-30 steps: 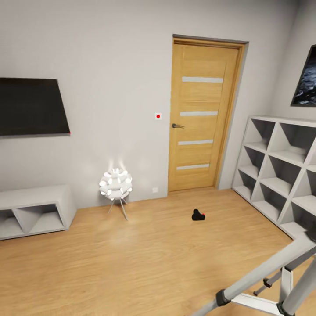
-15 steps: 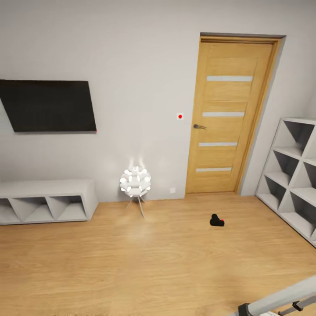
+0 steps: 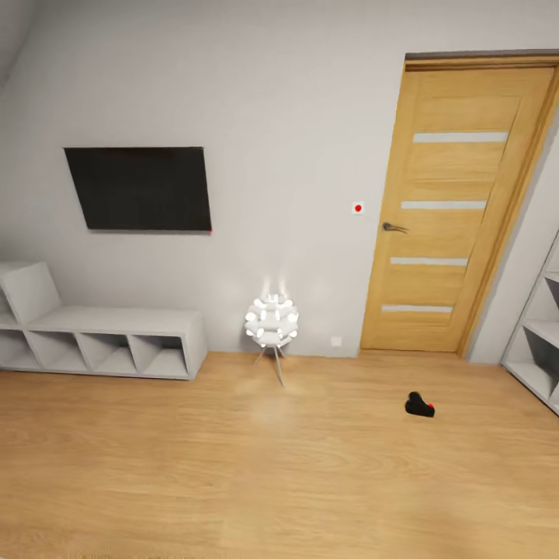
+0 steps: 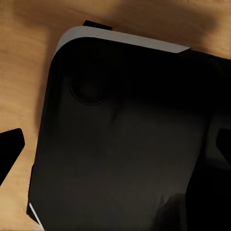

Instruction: Attach the digital camera to the camera tripod in the bedroom.

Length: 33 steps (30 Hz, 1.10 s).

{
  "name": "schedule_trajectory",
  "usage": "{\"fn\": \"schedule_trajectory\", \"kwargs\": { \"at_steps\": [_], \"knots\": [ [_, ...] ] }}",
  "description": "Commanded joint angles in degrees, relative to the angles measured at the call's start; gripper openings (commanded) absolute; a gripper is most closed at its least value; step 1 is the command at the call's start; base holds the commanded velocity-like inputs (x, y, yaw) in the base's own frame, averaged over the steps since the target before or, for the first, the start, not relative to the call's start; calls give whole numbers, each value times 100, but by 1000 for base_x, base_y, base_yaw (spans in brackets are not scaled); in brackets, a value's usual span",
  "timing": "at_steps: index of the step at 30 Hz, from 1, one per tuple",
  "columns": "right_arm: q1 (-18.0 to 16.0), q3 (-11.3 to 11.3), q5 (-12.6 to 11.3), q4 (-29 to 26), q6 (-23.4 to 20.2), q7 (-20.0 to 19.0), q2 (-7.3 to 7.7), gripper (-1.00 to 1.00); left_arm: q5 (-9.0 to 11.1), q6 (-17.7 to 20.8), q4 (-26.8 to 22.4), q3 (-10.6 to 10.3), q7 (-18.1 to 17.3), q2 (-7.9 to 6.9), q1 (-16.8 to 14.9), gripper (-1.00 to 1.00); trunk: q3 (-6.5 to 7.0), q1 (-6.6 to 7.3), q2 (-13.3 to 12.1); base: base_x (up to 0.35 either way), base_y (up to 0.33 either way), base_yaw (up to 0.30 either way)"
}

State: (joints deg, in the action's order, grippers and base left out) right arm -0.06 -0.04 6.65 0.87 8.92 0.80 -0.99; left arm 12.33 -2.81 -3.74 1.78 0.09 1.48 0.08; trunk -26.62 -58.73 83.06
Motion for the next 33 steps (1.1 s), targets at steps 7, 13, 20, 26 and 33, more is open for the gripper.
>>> {"fn": "schedule_trajectory", "kwargs": {
  "at_steps": [7,13,20,26,33],
  "knots": [
    [-2,-4,55,9,26,10,-3,100,24,-10,-4,15,0,2,1,100,17,0,2,0,0,288],
    [-2,-4,55,9,30,14,-6,100,24,-10,-4,15,0,2,1,100,34,0,2,0,0,288],
    [-2,-4,61,9,31,15,-6,100,24,-10,-4,17,2,2,1,100,54,0,2,0,0,288],
    [-2,-10,57,9,31,17,-6,100,24,-10,-4,20,4,2,1,100,72,0,2,0,0,288],
    [-2,-13,56,9,31,17,-6,100,26,-24,-11,22,8,2,1,100,92,0,2,0,0,288]
  ]
}}
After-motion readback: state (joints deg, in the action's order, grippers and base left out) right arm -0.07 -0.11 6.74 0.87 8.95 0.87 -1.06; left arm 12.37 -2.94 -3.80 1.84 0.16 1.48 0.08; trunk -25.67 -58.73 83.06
